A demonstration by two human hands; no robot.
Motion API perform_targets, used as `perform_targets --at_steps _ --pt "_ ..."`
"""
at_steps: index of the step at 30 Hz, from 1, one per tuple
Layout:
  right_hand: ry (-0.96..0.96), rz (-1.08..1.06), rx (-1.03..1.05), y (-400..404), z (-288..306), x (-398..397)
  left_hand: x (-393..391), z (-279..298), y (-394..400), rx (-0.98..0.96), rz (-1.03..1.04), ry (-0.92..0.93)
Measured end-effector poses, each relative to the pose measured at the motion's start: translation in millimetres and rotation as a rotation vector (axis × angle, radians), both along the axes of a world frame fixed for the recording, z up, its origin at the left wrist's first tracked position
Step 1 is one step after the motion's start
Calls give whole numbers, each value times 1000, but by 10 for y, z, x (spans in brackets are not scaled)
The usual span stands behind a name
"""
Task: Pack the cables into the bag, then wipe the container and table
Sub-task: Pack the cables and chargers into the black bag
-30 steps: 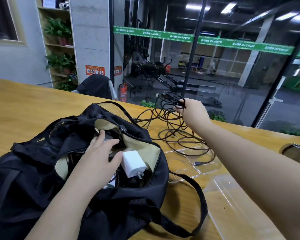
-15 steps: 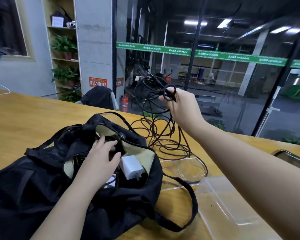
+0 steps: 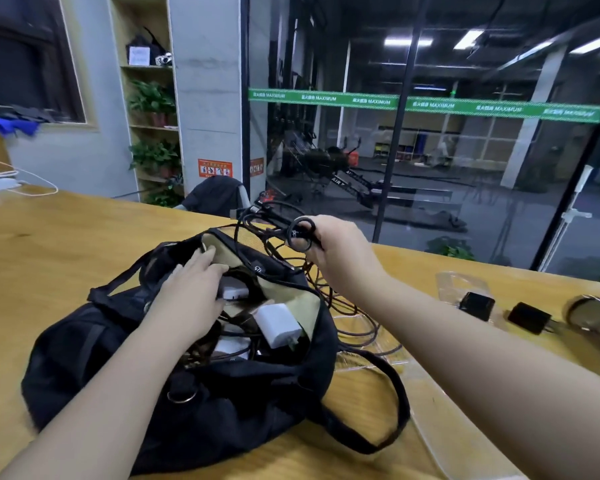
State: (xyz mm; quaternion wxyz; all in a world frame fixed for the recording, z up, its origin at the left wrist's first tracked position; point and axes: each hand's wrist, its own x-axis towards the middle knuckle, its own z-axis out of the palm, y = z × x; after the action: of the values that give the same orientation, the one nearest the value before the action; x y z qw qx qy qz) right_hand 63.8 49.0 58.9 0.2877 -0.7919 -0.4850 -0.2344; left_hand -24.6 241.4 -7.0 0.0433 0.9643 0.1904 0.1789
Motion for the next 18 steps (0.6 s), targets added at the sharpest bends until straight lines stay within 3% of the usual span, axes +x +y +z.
perform_targets --at_steps 9,18 --pt "82 51 -76 186 -211 -91 -158 80 283 279 87 67" --pt "101 -25 -308 520 -456 -222 -172 115 354 11 36 -64"
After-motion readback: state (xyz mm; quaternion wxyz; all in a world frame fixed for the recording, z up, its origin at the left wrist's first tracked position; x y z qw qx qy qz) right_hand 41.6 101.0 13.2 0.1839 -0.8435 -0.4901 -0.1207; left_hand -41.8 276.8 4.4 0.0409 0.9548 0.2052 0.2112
